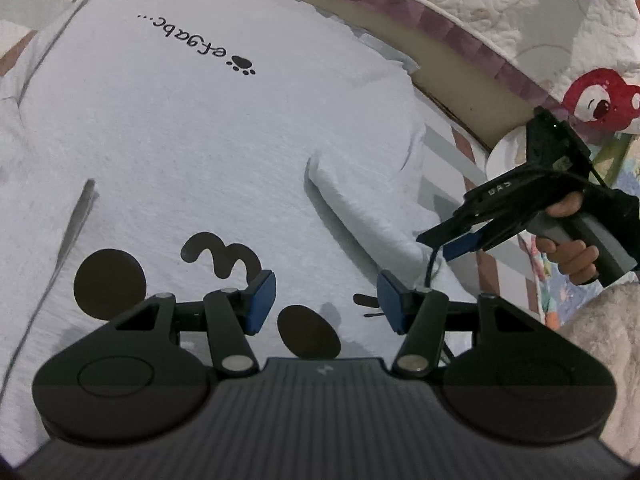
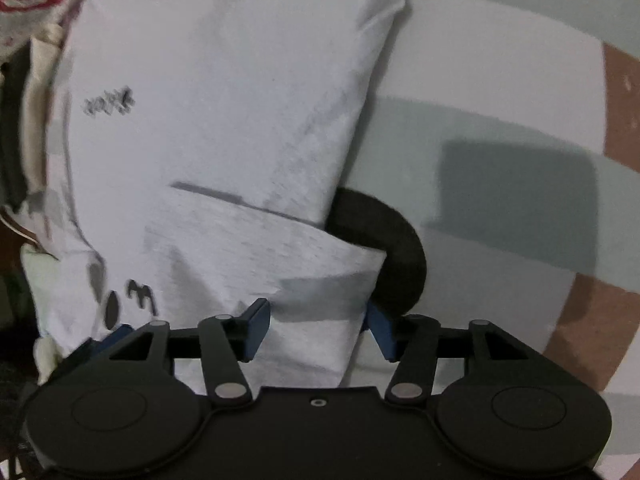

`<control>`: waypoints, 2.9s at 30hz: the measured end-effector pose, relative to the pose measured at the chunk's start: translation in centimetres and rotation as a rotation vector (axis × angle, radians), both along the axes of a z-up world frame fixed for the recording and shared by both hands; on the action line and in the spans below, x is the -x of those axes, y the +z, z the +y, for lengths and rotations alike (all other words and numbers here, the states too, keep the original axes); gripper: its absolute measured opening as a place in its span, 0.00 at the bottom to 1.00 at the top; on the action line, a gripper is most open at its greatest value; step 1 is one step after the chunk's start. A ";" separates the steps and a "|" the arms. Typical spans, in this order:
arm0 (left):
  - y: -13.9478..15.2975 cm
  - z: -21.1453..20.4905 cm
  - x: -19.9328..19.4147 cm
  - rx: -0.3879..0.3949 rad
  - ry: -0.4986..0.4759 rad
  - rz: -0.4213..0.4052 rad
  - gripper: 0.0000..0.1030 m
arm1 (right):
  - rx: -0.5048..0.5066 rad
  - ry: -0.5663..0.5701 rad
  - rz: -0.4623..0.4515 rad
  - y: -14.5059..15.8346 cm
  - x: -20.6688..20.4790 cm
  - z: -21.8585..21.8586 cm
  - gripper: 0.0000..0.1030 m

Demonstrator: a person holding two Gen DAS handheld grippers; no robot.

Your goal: Fold clothes

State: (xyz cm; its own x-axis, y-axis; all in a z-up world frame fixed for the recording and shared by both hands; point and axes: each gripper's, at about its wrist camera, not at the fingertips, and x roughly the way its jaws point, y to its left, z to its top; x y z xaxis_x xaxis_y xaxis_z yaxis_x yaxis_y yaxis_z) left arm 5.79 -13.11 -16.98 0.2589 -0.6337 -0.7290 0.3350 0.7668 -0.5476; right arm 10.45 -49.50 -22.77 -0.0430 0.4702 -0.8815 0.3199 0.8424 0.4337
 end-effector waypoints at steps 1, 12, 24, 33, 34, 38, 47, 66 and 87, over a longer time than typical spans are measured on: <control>0.0 -0.1 0.0 -0.004 -0.001 -0.003 0.54 | -0.003 0.015 -0.022 0.3 0.0 0.5 0.55; 0.6 0.1 -0.2 0.098 0.012 -0.026 0.54 | -0.025 0.117 -0.382 8.6 2.5 5.6 0.06; 3.8 -1.7 1.6 -0.083 -0.091 -0.119 0.55 | -0.079 0.266 -0.608 16.4 5.3 11.3 0.06; 4.4 -3.0 4.1 -0.043 -0.177 -0.108 0.55 | -0.052 0.271 -0.539 16.4 3.8 12.9 0.06; 4.4 -3.4 3.9 -0.046 -0.179 -0.116 0.55 | -0.048 0.267 -0.544 16.4 3.9 12.9 0.06; 4.3 -4.6 3.9 0.002 -0.236 -0.121 0.55 | -0.118 0.215 -0.560 16.4 4.5 11.8 0.06; 4.1 -6.1 6.9 0.104 -0.409 -0.056 0.54 | -0.269 0.162 -0.544 15.0 5.1 10.5 0.06; 8.9 9.1 8.4 0.054 -0.172 -0.108 0.62 | -0.185 0.453 -0.387 15.5 5.5 14.5 0.39; 3.0 -1.3 2.9 -0.051 -0.592 -0.183 0.61 | 0.242 0.791 -0.402 15.9 13.5 16.6 0.10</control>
